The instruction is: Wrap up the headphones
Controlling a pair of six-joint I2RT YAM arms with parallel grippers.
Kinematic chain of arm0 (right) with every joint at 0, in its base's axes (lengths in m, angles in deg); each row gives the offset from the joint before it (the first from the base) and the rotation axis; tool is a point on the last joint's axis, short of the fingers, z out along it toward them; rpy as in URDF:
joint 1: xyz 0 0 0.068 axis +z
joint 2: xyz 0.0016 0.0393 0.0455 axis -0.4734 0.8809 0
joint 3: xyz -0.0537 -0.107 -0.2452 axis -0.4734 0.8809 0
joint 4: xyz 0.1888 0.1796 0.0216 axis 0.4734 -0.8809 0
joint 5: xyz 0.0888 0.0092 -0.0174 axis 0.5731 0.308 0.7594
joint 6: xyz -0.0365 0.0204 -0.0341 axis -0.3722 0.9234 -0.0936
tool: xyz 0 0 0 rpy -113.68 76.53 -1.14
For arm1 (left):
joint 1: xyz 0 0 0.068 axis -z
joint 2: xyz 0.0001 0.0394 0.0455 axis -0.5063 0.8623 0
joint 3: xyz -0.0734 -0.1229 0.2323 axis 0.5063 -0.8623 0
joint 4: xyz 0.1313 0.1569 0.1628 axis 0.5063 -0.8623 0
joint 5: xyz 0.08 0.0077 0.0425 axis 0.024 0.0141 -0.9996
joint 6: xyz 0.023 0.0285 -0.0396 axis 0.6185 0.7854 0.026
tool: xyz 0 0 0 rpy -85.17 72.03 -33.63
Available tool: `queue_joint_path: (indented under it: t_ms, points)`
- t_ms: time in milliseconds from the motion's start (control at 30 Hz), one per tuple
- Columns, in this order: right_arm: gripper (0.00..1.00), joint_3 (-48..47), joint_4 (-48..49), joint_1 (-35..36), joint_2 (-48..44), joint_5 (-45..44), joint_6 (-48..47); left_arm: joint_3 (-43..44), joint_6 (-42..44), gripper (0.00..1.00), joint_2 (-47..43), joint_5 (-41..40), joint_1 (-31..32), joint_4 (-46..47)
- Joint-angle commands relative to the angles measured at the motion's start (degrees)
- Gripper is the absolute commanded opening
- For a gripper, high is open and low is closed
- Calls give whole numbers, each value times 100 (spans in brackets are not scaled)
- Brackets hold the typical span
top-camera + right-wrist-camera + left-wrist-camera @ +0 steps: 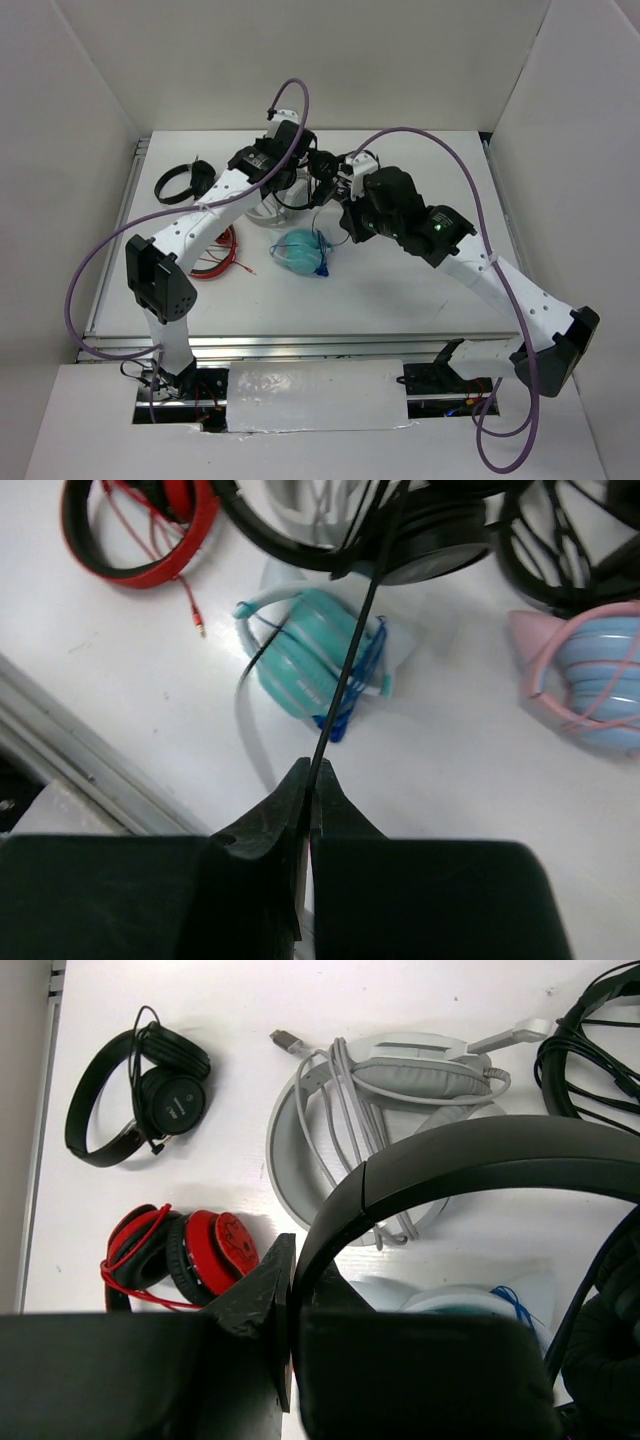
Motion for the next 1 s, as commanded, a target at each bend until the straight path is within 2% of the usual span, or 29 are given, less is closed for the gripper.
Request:
queue_joint_path:
  t_ms: [0,133,300,367,500,600,700,733,800,900,967]
  points:
    - [0,118,-15,134,-56,938,99,478,-404,0,16,-799,-213,61]
    - [0,233,239,151,383,1484,134,531,-343,0,-221,-449,-284,316]
    - [2,434,881,134,884,1292,406,189,-351,0,-704,307,-424,842]
    - [1,461,1127,99,1059,775,495,-92,-412,0,-1151,1050,-581,1140]
    - [0,819,1864,81,1131,535,583,-602,-605,0,-1688,2222,-881,1598]
    - [0,1634,3093,116,850,483,644,-822,-703,0,-1996,2749,-1057,1722]
    - [2,2715,4850,107,516,413,697,-910,-781,0,-2233,3407,-1233,1828]
    - [4,2946,5733,90,455,404,680,-936,-791,0,-2278,3585,-1250,1863]
    - [7,3501,6886,90,375,413,565,-945,-843,0,-2383,4049,-1295,1925]
    - [11,3897,7987,90,436,247,451,-937,-922,0,-2550,4429,-1303,1995]
    - [14,4029,8368,81,568,167,416,-893,-975,0,-2630,4711,-1321,1986]
